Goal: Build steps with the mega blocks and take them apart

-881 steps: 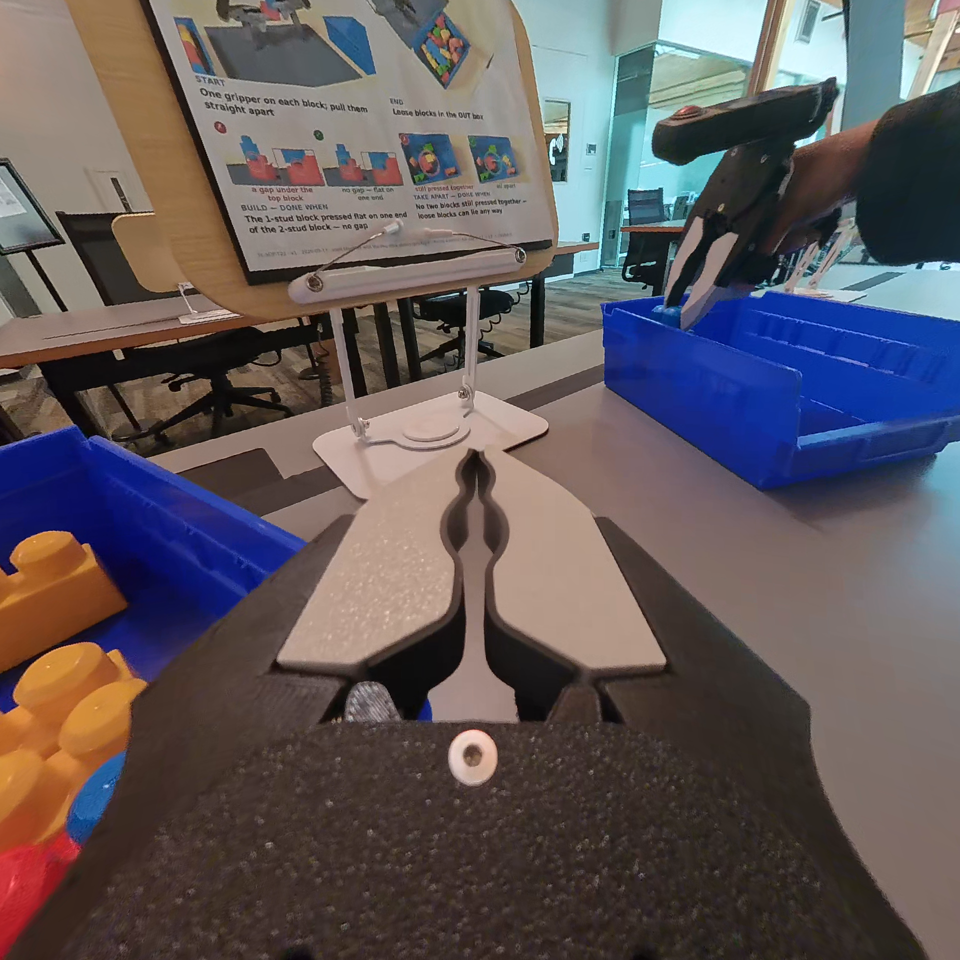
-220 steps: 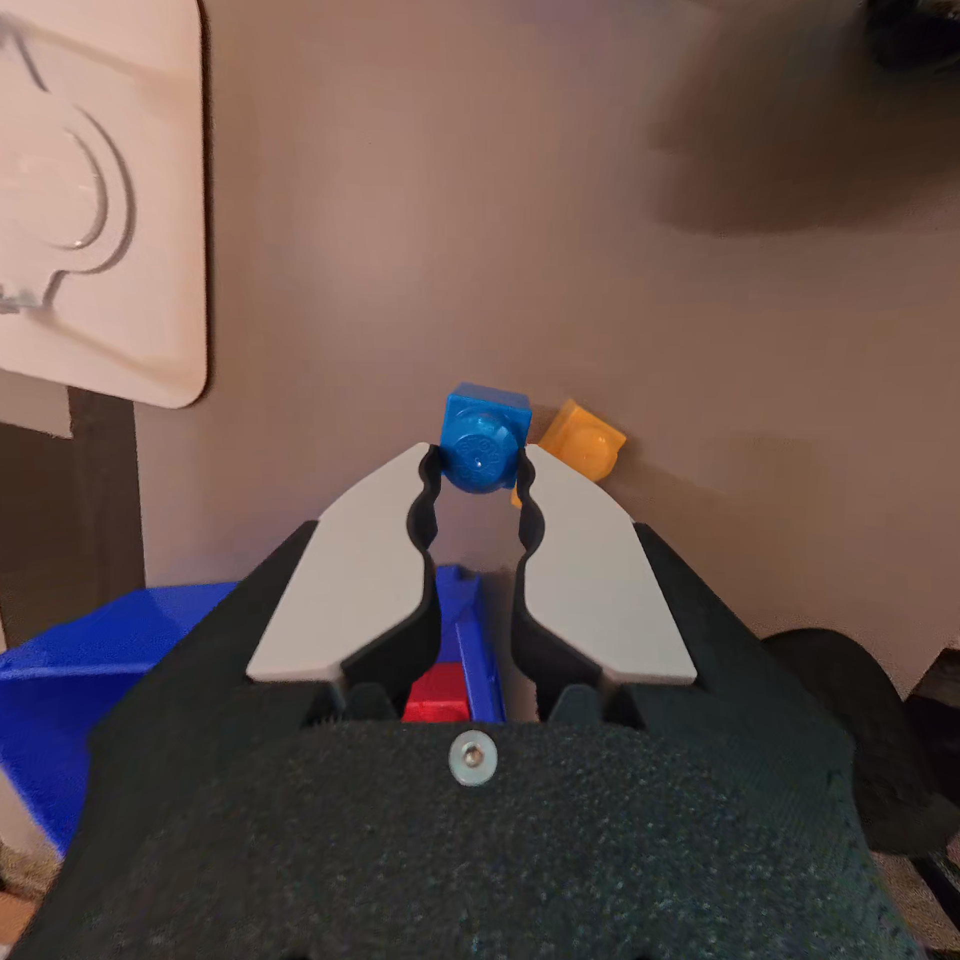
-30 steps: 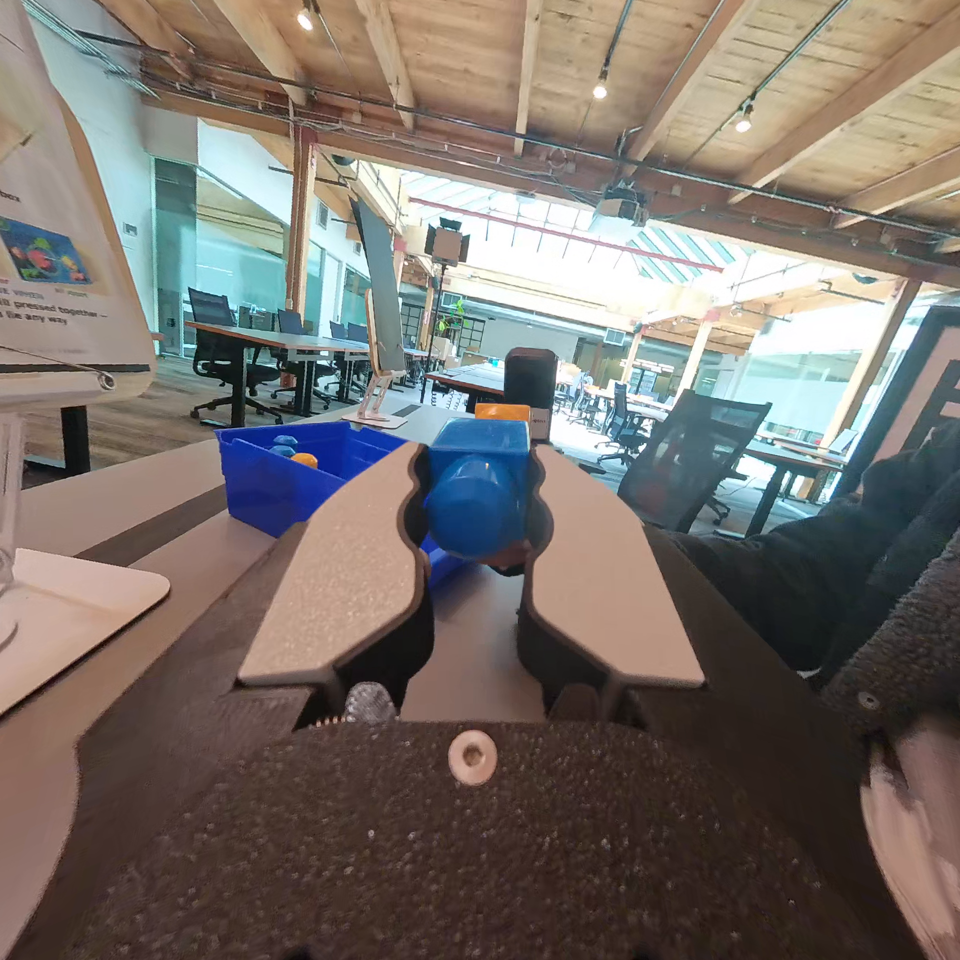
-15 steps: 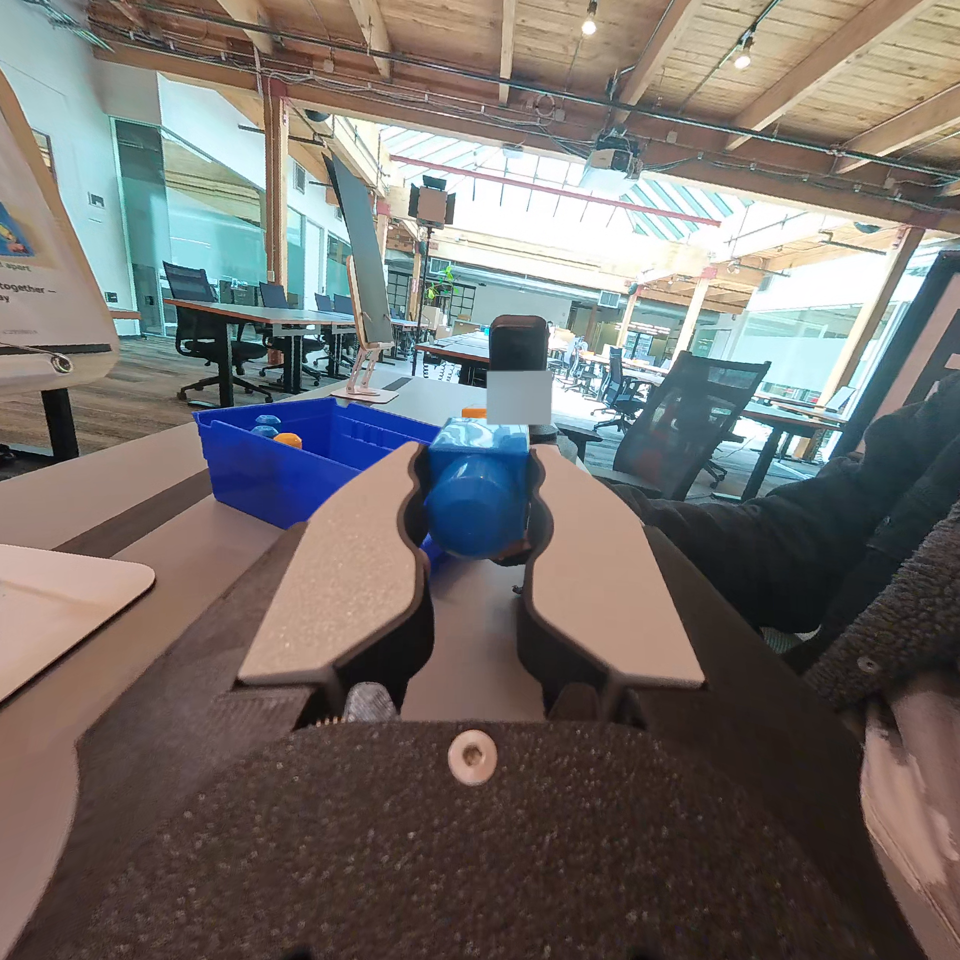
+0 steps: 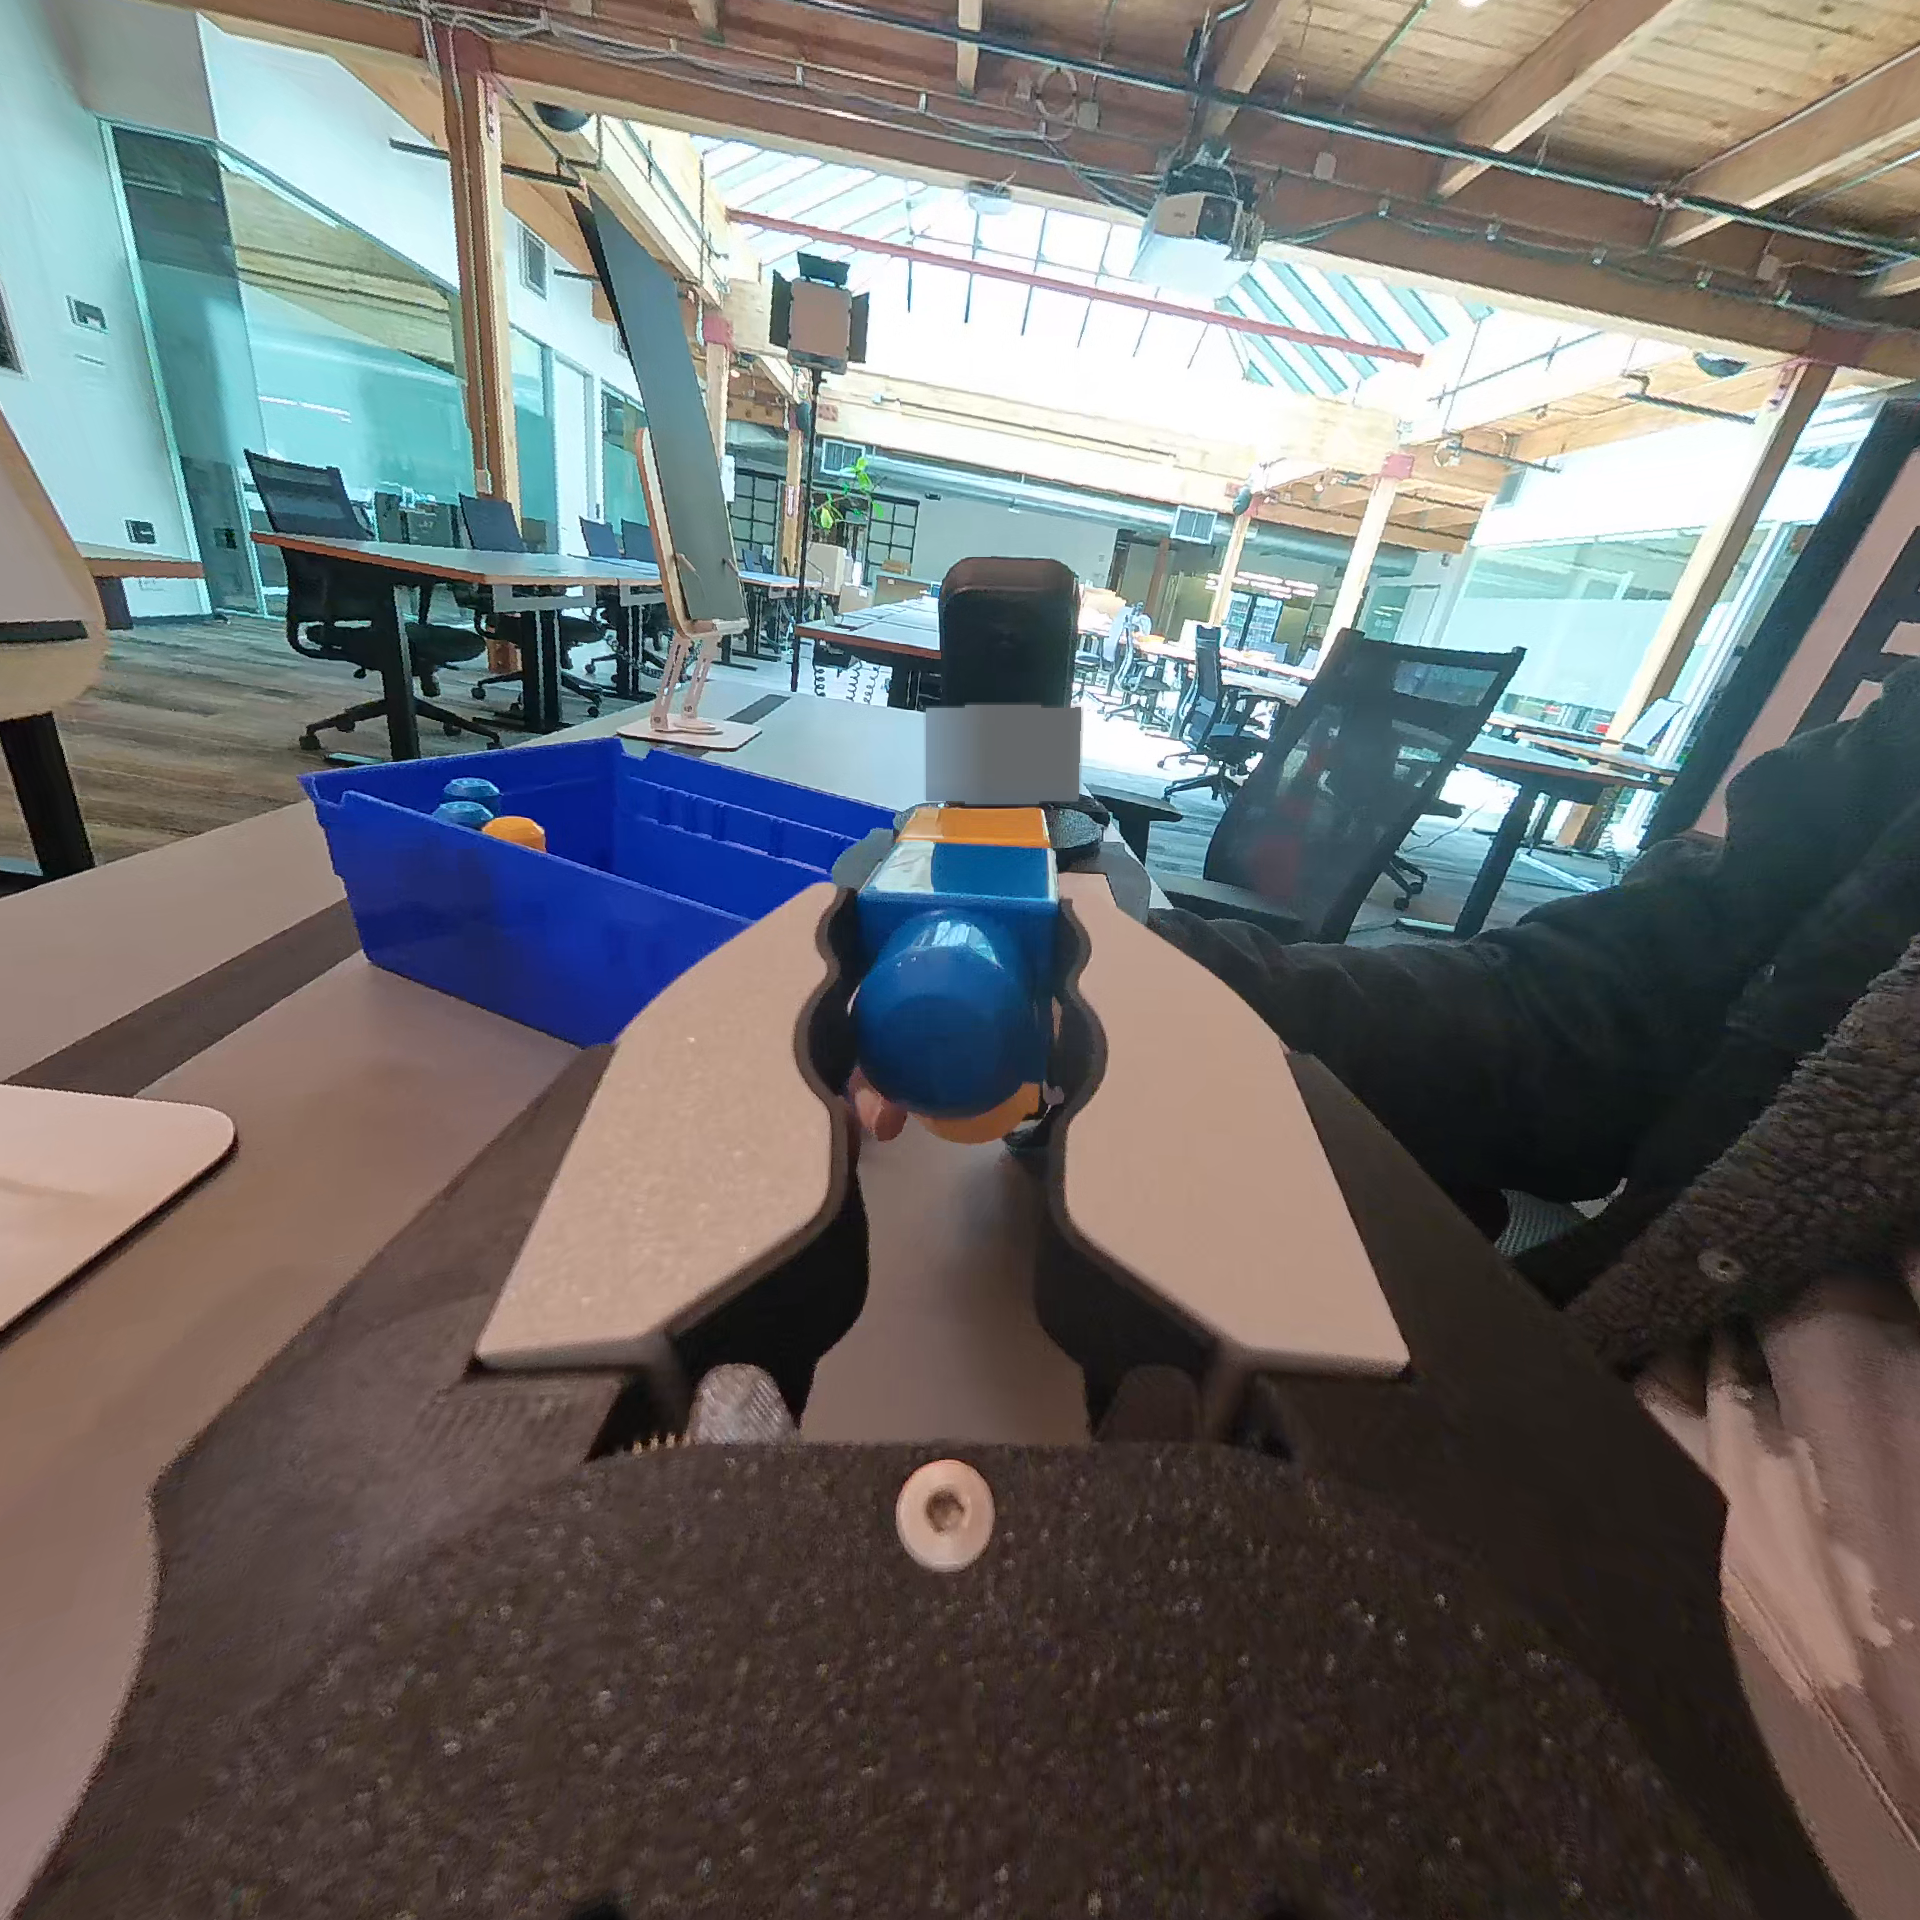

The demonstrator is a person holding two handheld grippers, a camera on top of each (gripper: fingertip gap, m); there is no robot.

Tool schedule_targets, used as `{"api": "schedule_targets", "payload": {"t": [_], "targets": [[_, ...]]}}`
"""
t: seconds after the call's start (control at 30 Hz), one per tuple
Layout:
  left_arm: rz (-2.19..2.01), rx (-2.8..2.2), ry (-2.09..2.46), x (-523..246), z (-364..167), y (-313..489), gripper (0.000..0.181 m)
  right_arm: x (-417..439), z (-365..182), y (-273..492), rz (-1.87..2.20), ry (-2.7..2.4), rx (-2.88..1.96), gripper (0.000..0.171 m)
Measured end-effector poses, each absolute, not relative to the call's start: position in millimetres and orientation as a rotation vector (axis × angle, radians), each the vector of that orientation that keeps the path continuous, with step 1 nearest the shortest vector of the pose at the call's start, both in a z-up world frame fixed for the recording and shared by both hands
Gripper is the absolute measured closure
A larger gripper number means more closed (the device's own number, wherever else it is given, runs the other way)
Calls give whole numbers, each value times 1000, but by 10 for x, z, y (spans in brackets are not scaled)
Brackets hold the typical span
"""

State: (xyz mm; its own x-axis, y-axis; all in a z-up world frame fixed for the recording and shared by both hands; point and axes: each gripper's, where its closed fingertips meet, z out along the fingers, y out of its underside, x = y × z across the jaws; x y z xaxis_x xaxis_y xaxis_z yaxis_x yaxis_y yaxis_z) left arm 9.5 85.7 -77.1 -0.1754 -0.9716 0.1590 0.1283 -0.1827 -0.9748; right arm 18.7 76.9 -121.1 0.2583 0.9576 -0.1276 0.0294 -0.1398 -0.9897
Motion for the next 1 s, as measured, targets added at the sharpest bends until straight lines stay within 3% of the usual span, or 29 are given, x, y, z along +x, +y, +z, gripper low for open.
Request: {"api": "schedule_targets", "payload": {"t": [0.73, 1.0], "targets": [[-1419, -1176, 1197, 116, -909, 842, 145, 122, -1464, 793, 1007, -1039, -1547, 135], [-1473, -1097, 1057, 86, -599, 846, 141, 107, -1165, 765, 1180, -918, -1409, 135]]}}
